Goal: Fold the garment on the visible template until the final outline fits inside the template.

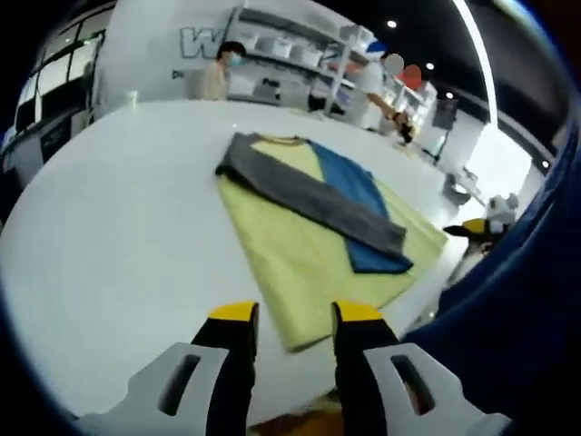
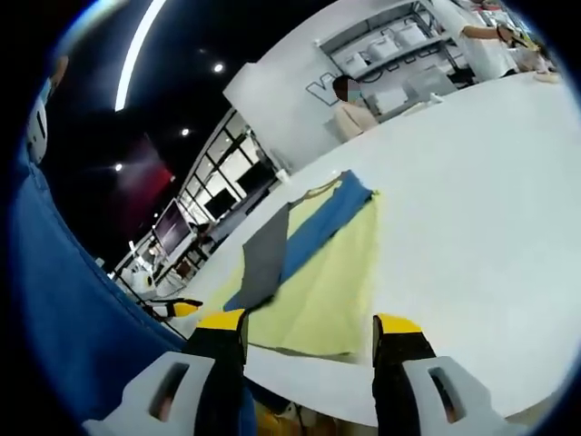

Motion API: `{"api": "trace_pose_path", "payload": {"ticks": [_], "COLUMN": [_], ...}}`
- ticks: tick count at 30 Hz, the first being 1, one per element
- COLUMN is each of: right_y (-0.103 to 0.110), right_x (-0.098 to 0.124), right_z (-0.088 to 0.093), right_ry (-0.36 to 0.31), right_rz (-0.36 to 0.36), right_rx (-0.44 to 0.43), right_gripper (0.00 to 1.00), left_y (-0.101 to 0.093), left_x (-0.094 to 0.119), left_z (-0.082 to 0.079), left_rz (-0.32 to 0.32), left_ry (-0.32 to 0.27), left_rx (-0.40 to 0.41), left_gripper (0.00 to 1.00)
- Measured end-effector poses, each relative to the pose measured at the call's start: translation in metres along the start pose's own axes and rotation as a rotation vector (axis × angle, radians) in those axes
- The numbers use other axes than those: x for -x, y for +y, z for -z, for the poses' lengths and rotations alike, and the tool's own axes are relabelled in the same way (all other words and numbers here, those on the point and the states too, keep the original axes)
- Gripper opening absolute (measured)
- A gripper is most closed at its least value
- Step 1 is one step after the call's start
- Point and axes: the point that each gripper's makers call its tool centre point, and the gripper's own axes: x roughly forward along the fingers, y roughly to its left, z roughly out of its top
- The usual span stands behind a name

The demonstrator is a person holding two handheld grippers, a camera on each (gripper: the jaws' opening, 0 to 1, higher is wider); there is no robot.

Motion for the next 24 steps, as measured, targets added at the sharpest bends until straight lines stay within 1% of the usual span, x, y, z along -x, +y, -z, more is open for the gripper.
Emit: {"api": "trace_pose_path", "payload": {"ticks": [6,12,15,19,22,24], "right_y": [-0.001,-0.003,-0.004,-0.006,-0.007,-0.002], "right_x": [0.000,0.001,0.001,-0.002,-0.006,-0.010], "right_z": [0.002,0.007,0.009,0.011,0.010,0.010], "right_ry": [0.017,0.041,0.048,0.053,0.054,0.063], "right_rz": [-0.010,-0.012,-0.011,-0.016,-0.022,-0.036], "right_rx": [0.000,-0.009,-0.009,-0.012,-0.016,-0.022], "right_gripper": [0.54,0.54,0.54,0.50,0.48,0.47], "left_y": [-0.004,-0.008,-0.008,-0.008,-0.005,-0.003], "left_x": [0.001,0.002,0.003,0.001,-0.005,-0.008], "left_z": [0.004,0.013,0.013,0.012,0.011,0.012], "left_rz": [0.002,-0.006,-0.019,-0.009,-0.012,-0.009], "left_ry": [0.009,0.039,0.039,0.029,0.024,0.020], "left_rx": [0.018,0.037,0.026,0.066,0.070,0.076], "left_gripper": [0.28,0.27,0.25,0.25,0.25,0.26]}}
